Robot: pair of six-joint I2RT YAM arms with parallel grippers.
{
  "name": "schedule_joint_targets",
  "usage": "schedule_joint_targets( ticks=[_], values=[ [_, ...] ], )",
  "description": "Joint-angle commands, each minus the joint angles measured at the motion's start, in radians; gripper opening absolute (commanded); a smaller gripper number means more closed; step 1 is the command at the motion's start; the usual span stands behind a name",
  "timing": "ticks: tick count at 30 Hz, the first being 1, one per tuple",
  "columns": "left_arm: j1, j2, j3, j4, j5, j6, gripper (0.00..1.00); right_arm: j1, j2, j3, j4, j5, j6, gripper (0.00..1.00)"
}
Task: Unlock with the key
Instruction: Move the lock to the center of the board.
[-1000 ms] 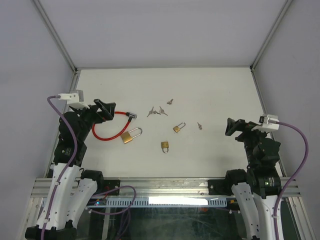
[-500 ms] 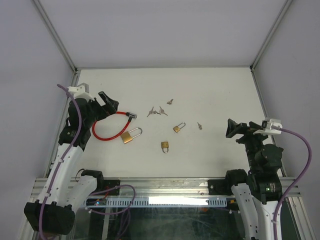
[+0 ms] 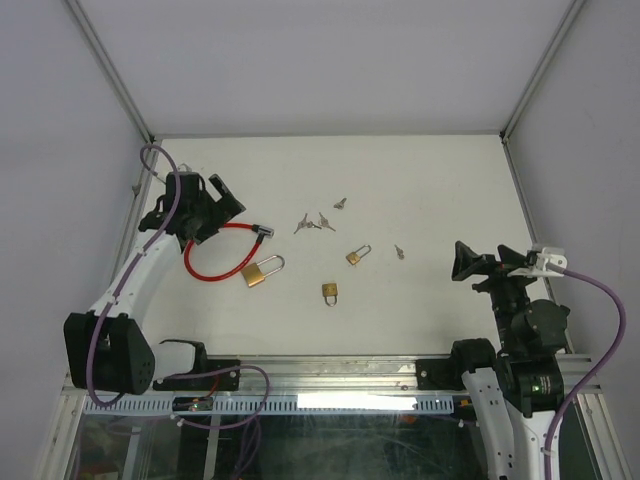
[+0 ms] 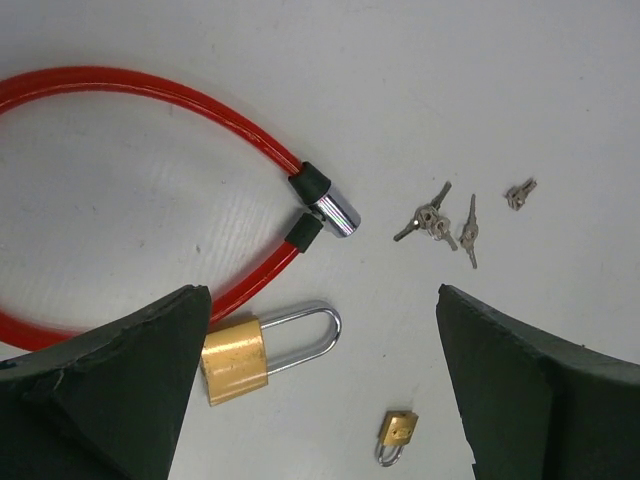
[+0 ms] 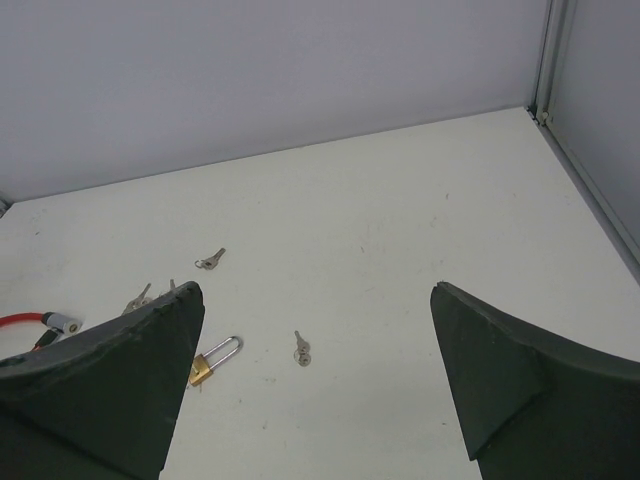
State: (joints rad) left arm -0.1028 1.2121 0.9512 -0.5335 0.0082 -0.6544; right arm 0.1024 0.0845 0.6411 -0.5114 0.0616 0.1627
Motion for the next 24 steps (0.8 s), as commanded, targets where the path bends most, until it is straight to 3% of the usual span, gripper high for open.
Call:
schedule_joint_targets(
  ticks=[1, 9, 17, 24],
  values=[
    [0.006, 0.113, 0.091, -0.057, -0.035, -0.159, 0.99, 0.011, -0.032, -0.004, 0.057, -0.022, -0.015, 1.0],
    [-0.048, 0.323, 0.166, -0.06, -0.154, -0.242, 0.99, 0.045, -0.056, -0.009, 0.062, -0.03, -0.016, 0.99],
    [-0.096, 0.561, 0.343, -0.146, -0.226, -0.246, 0.98, 0.07, -0.067, -0.012, 0.066, -0.028, -0.017, 1.0],
    [-0.111, 0.713, 0.457, -0.215, -0.207, -0.246, 0.77, 0.081, -0.074, -0.013, 0.068, -0.028, -0.019, 0.99]
  ],
)
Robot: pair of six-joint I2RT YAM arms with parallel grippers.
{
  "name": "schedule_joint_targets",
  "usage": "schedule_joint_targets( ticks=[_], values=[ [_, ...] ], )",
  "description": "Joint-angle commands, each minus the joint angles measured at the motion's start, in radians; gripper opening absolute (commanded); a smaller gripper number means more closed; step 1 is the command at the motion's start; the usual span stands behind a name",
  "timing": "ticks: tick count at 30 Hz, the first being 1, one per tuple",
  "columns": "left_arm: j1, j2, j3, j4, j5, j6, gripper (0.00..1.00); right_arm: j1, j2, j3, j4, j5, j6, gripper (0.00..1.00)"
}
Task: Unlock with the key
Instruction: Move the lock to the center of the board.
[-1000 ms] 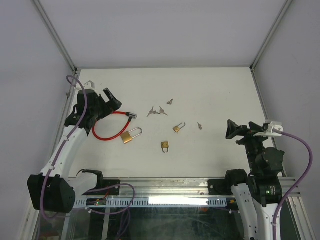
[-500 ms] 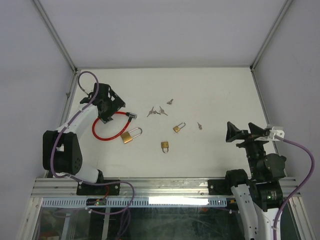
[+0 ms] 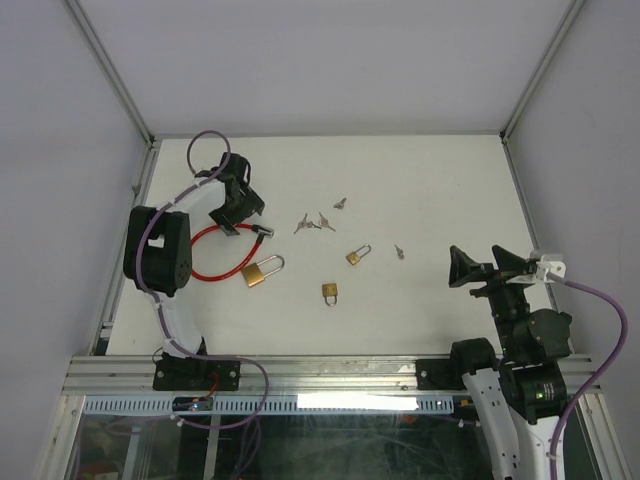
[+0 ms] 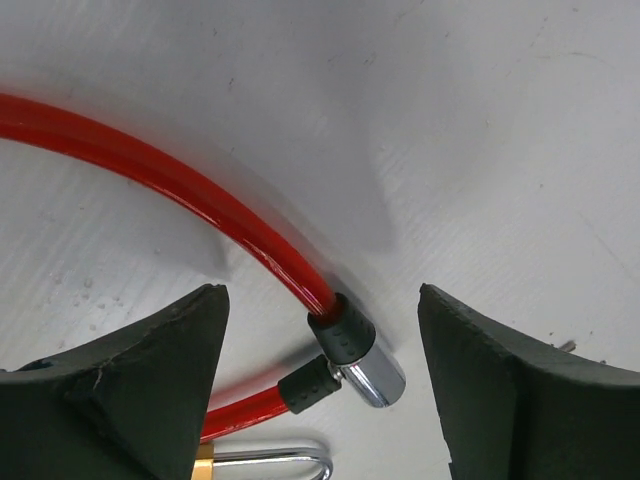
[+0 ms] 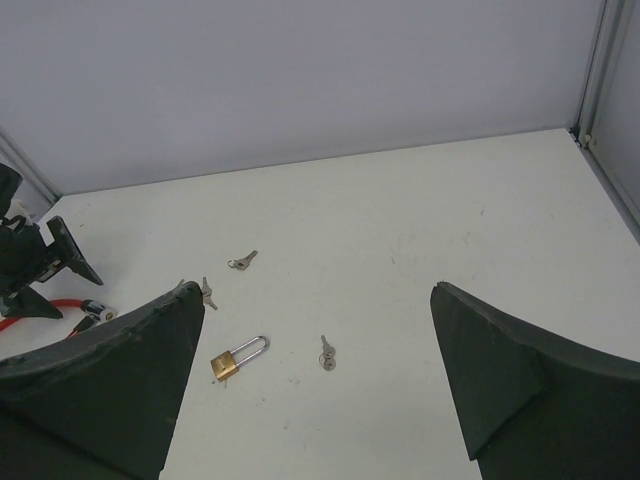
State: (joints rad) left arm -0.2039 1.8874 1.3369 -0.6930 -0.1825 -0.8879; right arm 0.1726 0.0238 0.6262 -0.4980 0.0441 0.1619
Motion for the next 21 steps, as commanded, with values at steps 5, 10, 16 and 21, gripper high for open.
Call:
schedule_joint_targets(
  ticks=[5, 10, 16, 21],
  values=[
    [-0.018, 0.064, 0.074, -0.065, -0.02, -0.042, 0.71, 0.019, -0.017, 0.0, 0.055, -0.008, -0.019, 0.99],
    [-0.04, 0.09, 0.084, -0.07, -0.033, -0.026, 0.6, 0.022, -0.016, 0.002, 0.055, -0.009, -0.019, 0.99],
    [-0.07, 0.102, 0.093, -0.072, -0.036, 0.041, 0.44, 0.022, -0.018, 0.002, 0.052, -0.009, -0.019, 0.99],
    [-0.113, 0.119, 0.13, -0.072, -0.04, 0.131, 0.31, 0.022, -0.017, 0.001, 0.052, -0.016, -0.019, 1.0]
  ],
)
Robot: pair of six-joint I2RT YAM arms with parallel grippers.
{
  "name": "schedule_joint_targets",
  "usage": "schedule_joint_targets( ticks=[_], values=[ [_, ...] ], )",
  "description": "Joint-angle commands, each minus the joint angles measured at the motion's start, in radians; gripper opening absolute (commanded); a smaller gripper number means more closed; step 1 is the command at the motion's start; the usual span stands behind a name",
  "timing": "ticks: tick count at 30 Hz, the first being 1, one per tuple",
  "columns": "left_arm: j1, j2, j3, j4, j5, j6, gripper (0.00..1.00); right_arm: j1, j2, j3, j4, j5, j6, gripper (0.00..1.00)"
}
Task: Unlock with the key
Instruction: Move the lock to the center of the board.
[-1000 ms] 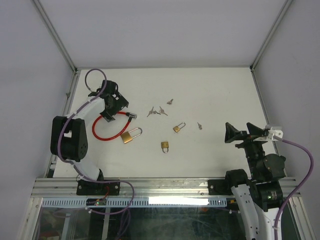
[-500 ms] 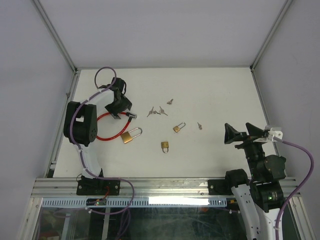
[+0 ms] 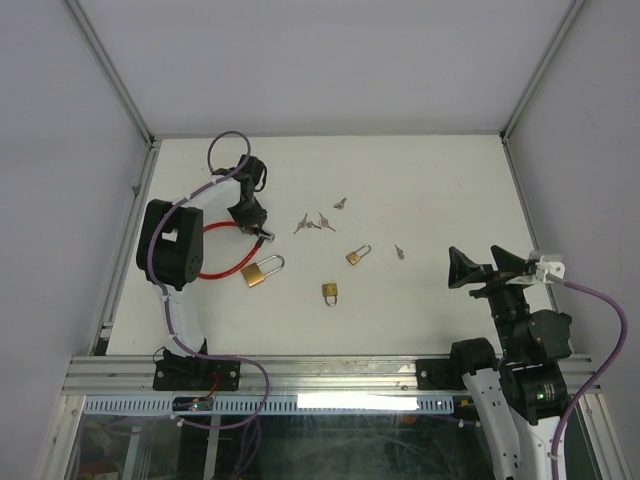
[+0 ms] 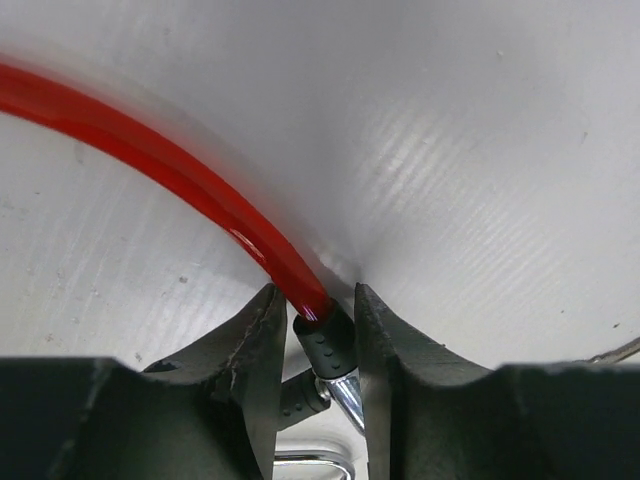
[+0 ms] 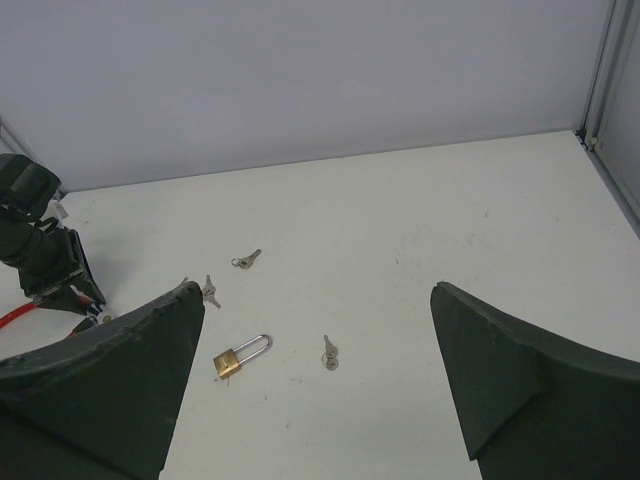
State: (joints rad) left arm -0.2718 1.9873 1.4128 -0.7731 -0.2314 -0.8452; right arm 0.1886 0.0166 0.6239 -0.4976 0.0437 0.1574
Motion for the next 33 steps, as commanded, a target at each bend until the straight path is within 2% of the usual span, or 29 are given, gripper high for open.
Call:
schedule_joint_targets(
  ticks=[1, 7, 19, 27, 33],
  values=[
    [-0.057, 0.022, 0.064, 0.008, 0.008, 0.109, 0.29, 0.006, -0.009, 0.003, 0.051, -0.017, -0.015, 1.0],
    [-0.12, 0.034, 0.109, 0.009, 0.025, 0.22, 0.18, 0.007, -0.008, 0.004, 0.054, -0.019, -0.018, 1.0],
    [-0.286, 0.026, 0.124, 0.033, 0.143, 0.301, 0.16, 0.006, -0.005, 0.003, 0.047, -0.007, -0.024, 1.0],
    [-0.369, -0.01, 0.104, 0.054, 0.154, 0.292, 0.22, 0.006, 0.017, 0.015, 0.031, -0.002, -0.029, 0.99],
    [-0.385, -0.05, 0.062, 0.096, 0.186, 0.251, 0.41, 0.006, 0.067, 0.048, 0.011, -0.035, -0.021, 0.99]
  ],
)
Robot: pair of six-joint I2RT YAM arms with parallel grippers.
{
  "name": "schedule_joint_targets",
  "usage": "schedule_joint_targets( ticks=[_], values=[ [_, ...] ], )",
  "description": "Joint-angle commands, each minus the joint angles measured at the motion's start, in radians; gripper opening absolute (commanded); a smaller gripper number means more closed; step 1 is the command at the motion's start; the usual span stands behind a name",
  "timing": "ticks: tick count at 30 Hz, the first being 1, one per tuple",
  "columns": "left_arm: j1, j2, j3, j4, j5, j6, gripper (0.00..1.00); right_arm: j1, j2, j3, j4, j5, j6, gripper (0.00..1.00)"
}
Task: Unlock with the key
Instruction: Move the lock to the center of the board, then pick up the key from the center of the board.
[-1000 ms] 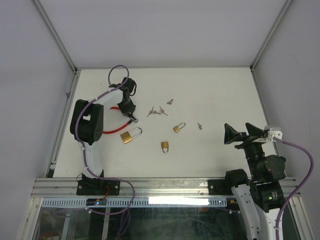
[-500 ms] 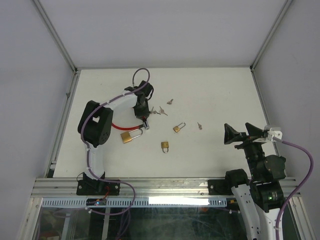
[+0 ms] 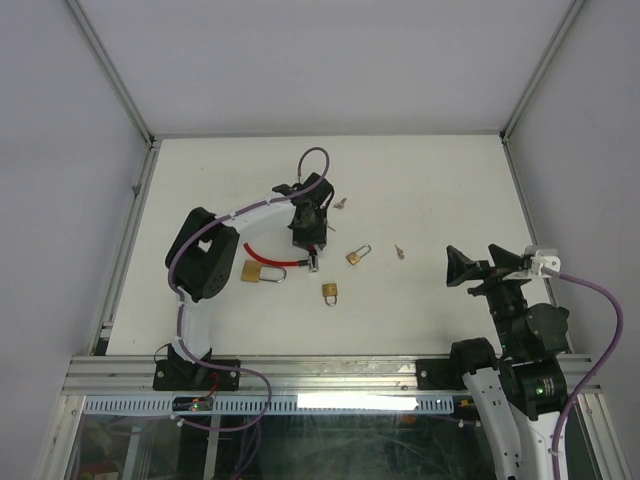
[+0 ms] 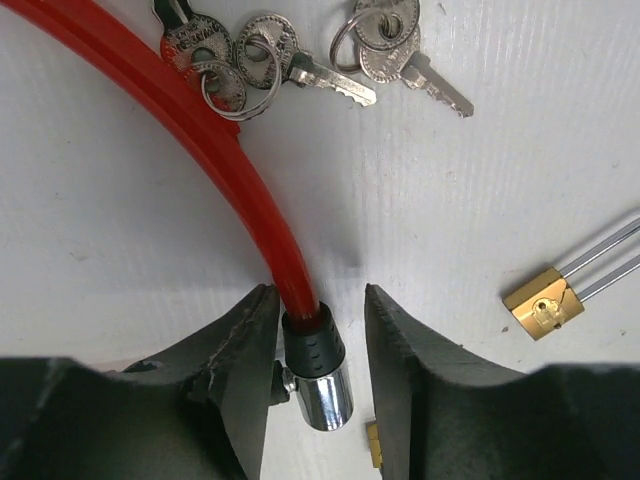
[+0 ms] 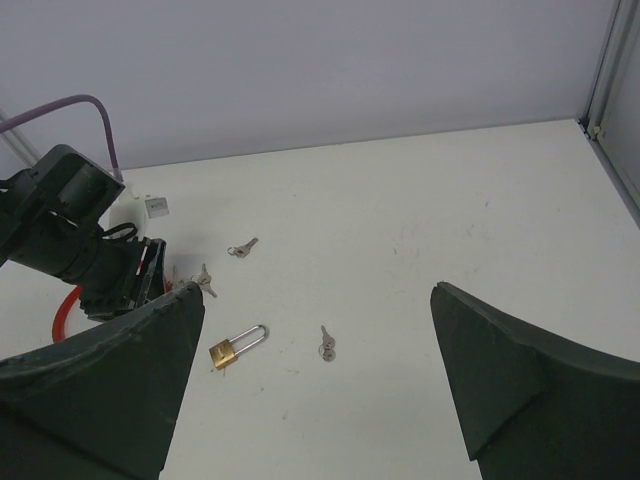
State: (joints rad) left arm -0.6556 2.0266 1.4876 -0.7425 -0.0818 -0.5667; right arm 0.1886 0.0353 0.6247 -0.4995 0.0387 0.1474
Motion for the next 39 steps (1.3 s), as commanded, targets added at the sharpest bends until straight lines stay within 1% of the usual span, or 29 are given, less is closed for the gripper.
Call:
schedule_joint_targets(
  ticks=[1, 4, 6, 12, 16, 19, 24, 29, 32, 34, 36, 39],
  values=[
    [-0.001, -0.104, -0.023, 0.074, 0.033, -0.034, 0.45, 0.007, 0.061, 0.053, 0.01, -0.042, -0.008, 1.0],
    [-0.001, -0.152, -0.045, 0.091, 0.03, -0.049, 0.59, 0.007, 0.112, 0.074, 0.0, -0.081, 0.016, 1.0],
    [-0.001, -0.192, -0.058, 0.1, 0.027, -0.055, 0.67, 0.007, 0.153, 0.082, 0.0, -0.11, 0.037, 1.0],
    [0.008, -0.327, -0.147, 0.184, -0.017, -0.056, 0.79, 0.007, 0.295, 0.086, 0.03, -0.18, 0.101, 0.99],
    [0.044, -0.417, -0.224, 0.235, 0.004, -0.055, 0.9, 0.006, 0.403, 0.078, 0.066, -0.245, 0.091, 1.0],
    [0.087, -0.522, -0.286, 0.255, -0.036, -0.055, 0.99, 0.006, 0.496, 0.08, 0.091, -0.289, 0.067, 1.0],
    [0.164, -0.733, -0.366, 0.267, -0.084, -0.034, 0.99, 0.01, 0.645, 0.086, 0.178, -0.324, 0.074, 0.99],
    [0.211, -0.864, -0.41, 0.273, -0.063, 0.027, 0.99, 0.045, 0.812, 0.107, 0.286, -0.275, 0.106, 0.98],
    [0.224, -0.917, -0.423, 0.268, -0.092, 0.091, 0.99, 0.079, 0.905, 0.118, 0.356, -0.199, 0.147, 0.98],
    [0.226, -0.942, -0.435, 0.266, -0.167, 0.127, 0.99, 0.104, 0.984, 0.14, 0.388, -0.139, 0.194, 0.97],
    [0.23, -0.954, -0.443, 0.255, -0.236, 0.158, 0.99, 0.142, 1.067, 0.179, 0.403, -0.074, 0.228, 0.96],
    [0.232, -0.968, -0.449, 0.24, -0.261, 0.216, 0.99, 0.212, 1.196, 0.256, 0.395, 0.031, 0.265, 0.96]
  ],
)
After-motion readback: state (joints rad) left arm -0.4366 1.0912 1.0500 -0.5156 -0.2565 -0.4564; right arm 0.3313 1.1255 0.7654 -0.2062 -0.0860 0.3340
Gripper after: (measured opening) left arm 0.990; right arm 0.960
